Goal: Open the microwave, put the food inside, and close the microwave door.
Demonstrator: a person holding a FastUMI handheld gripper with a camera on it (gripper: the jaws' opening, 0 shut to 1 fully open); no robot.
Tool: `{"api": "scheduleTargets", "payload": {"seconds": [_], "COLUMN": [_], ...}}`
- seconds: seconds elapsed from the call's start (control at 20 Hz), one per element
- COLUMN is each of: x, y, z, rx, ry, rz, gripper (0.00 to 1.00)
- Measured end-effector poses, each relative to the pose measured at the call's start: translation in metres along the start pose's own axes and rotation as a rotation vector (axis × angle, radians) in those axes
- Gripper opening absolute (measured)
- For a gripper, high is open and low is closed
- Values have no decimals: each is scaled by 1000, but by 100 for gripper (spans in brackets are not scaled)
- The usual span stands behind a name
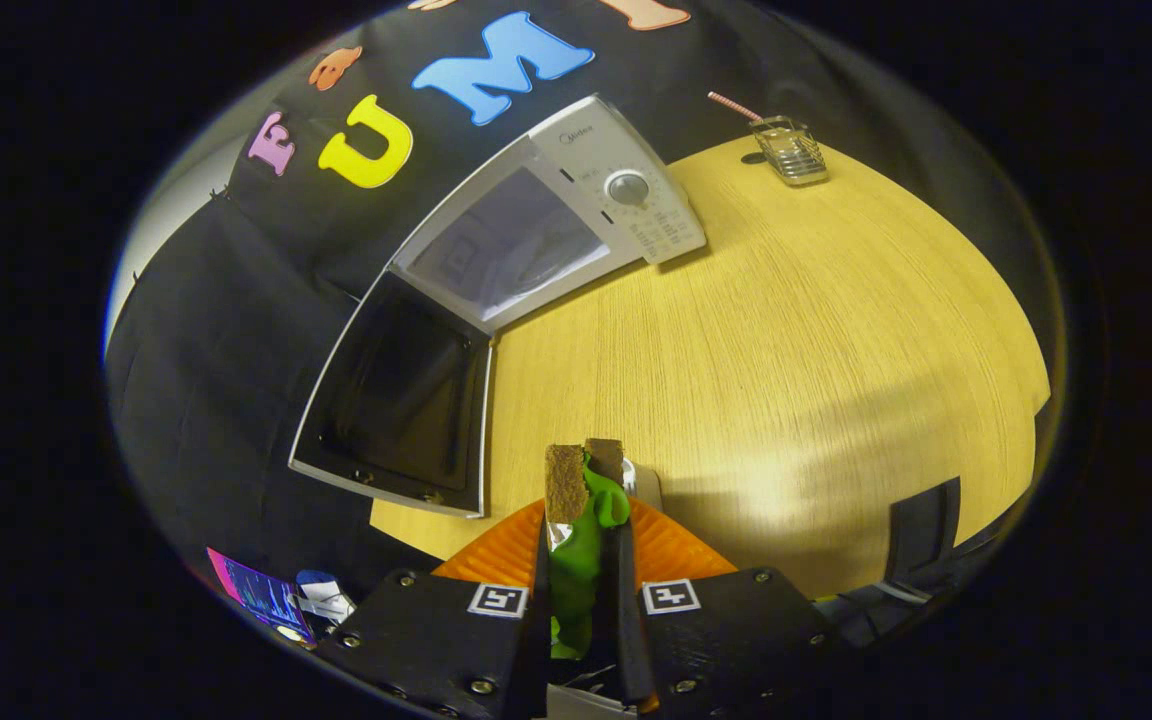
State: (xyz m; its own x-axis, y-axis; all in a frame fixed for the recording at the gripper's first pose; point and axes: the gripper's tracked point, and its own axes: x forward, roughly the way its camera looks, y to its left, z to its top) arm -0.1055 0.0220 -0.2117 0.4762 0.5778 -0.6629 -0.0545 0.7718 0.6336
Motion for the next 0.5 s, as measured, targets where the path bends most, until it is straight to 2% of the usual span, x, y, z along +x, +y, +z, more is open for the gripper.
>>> {"api": "scheduleTargets", "payload": {"seconds": [0.5], "x": [25], "y": [80], "z": [63], "rx": [104], "ry": [-202], "rz": [84], "gripper": [27]}}
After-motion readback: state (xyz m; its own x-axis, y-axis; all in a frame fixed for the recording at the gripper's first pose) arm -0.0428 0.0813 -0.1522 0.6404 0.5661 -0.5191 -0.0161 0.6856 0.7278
